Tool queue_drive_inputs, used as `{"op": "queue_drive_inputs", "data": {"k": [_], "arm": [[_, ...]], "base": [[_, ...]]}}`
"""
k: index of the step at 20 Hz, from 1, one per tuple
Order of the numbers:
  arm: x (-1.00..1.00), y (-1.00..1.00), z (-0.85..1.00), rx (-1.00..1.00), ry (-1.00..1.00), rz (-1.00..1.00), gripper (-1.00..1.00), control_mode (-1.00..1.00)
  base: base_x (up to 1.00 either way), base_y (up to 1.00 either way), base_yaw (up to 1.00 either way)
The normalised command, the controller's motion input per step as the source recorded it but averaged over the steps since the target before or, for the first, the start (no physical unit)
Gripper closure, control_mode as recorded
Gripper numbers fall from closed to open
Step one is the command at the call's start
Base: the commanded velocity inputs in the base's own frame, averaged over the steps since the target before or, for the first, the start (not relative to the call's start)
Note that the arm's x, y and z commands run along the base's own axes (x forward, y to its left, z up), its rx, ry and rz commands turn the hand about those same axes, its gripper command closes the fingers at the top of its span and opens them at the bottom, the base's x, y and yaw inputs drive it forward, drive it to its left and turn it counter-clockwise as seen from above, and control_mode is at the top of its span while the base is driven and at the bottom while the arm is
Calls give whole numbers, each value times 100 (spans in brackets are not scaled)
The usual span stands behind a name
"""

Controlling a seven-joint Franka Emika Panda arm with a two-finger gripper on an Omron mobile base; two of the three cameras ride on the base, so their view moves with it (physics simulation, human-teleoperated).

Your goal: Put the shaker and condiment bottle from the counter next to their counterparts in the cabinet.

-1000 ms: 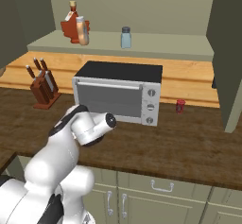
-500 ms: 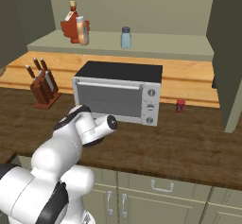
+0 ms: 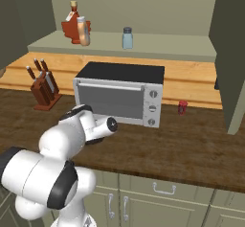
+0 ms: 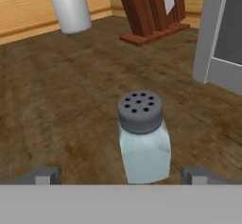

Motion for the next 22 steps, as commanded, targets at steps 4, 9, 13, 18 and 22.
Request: {"op": "queue_drive_inputs", "data": {"k": [4, 9, 13, 18, 22], "arm": [[6, 3, -21, -1, 0, 0, -100, -100], [8, 0, -1, 0, 0, 0, -100, -100], [24, 0, 0, 0, 0, -2, -100, -100], [41, 19, -3, -1, 0, -2, -100, -100], [9, 60, -32, -6, 0, 0, -100, -100]], "base": [[0, 0, 0], [0, 0, 0], [0, 0, 0], [0, 0, 0], [0, 0, 0]]}}
